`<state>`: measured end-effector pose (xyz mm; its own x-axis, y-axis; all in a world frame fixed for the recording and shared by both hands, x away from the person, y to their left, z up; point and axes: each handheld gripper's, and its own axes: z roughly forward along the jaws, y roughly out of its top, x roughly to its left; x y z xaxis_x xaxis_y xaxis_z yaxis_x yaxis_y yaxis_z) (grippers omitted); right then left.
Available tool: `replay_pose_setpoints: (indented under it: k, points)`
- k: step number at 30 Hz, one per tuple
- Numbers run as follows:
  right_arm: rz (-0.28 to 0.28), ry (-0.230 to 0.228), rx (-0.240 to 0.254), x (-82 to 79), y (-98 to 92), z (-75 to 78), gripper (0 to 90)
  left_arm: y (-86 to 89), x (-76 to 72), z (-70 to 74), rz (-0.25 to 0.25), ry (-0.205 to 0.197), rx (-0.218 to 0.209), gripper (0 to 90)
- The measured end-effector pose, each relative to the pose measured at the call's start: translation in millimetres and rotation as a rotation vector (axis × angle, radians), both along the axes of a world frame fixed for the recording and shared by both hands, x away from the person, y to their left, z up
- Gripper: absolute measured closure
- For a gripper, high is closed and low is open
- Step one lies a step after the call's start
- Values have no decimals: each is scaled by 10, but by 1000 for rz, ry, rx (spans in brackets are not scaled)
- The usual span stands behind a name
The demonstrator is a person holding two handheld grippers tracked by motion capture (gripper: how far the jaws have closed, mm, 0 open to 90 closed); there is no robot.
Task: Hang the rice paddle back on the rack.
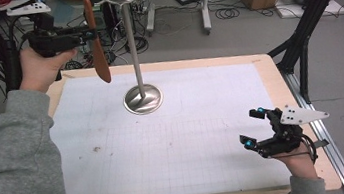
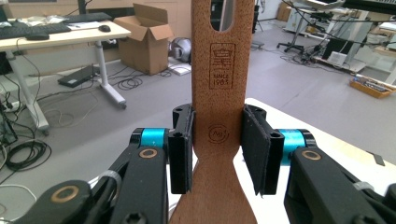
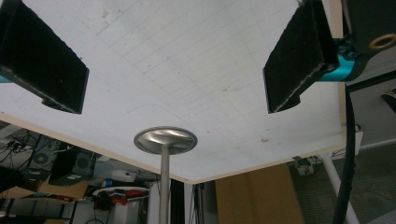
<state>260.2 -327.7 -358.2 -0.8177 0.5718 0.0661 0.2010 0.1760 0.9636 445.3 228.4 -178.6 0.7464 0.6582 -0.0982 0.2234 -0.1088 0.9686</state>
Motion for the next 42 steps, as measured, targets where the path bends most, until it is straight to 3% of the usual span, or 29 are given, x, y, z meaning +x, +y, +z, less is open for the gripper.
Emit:
replay_pose_setpoints:
  k: [12,23,42]
  points:
    - [-10,6,3,-1,-36,-8,56,-25,36,-6,-1,-7,-39,650]
    - [-10,7,3,0,-37,-13,56,-165,81,34,-5,-7,-14,650]
    - [-10,8,3,0,-35,-14,56,-224,110,-3,-11,10,4,650]
